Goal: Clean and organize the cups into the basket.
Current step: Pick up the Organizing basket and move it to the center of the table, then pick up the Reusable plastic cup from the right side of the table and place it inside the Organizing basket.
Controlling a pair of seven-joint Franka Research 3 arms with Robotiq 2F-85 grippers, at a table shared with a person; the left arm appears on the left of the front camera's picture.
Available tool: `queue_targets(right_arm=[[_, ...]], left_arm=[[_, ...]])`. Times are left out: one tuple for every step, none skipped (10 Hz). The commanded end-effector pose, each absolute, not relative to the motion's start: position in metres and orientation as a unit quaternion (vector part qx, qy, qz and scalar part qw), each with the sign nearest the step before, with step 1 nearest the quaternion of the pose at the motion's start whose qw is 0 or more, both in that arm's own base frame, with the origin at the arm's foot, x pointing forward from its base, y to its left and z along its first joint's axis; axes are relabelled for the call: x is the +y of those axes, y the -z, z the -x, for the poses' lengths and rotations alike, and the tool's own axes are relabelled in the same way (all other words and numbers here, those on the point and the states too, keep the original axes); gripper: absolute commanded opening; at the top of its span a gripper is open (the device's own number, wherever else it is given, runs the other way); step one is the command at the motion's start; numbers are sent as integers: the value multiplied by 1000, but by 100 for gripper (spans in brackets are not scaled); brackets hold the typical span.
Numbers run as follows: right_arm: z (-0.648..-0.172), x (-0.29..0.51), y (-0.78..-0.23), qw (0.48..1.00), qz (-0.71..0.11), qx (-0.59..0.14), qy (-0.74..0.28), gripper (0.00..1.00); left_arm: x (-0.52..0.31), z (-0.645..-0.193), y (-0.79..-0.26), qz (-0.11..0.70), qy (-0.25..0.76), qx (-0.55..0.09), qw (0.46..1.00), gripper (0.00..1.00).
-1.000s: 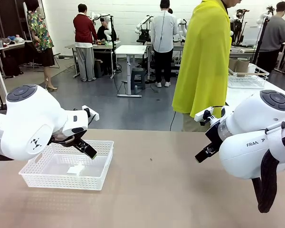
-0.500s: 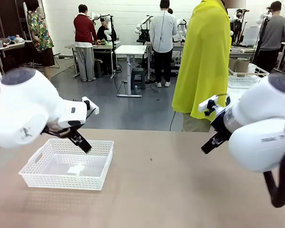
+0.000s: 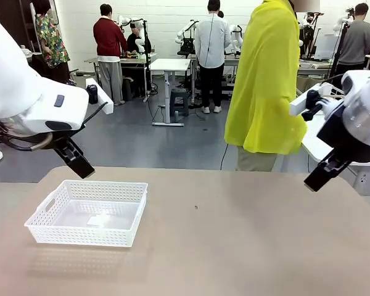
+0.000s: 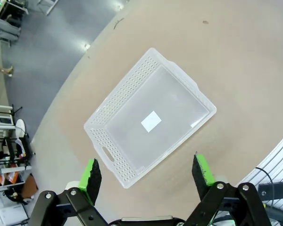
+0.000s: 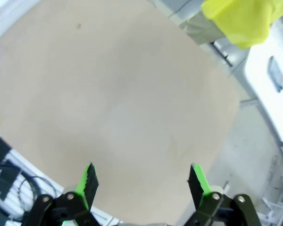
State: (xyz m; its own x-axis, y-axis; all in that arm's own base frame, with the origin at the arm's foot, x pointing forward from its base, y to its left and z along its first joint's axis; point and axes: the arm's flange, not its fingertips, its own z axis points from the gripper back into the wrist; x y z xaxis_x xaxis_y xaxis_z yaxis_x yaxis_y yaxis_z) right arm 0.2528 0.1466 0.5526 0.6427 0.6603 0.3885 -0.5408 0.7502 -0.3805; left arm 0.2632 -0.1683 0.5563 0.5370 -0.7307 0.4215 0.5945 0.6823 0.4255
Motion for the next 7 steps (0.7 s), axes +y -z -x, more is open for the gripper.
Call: queue_targets(right_arm=[[-272, 147, -540, 904, 102, -254, -329, 100], [-272, 147, -540, 904, 102, -254, -329, 100], [-272, 147, -540, 904, 102, -254, -329, 100], [-254, 145, -552, 900, 113, -257, -333, 100], [-275, 120, -542, 916, -53, -253, -307, 100], [-289, 91, -527, 908, -209, -229, -282, 100], [-299, 62, -519, 887, -325, -218, -245, 100]], left_arm=[[-166, -275, -547, -113, 377, -282, 875, 100], [-166, -275, -547, -113, 377, -282, 875, 100], [-166, -275, -547, -113, 377, -282, 875, 100], [-167, -265, -554, -114, 381, -290, 871, 100], [-141, -280, -556, 47, 340, -292, 893, 100], [-111, -292, -561, 214, 273, -284, 894, 100], [-85, -303, -565, 352, 214, -271, 870, 100]])
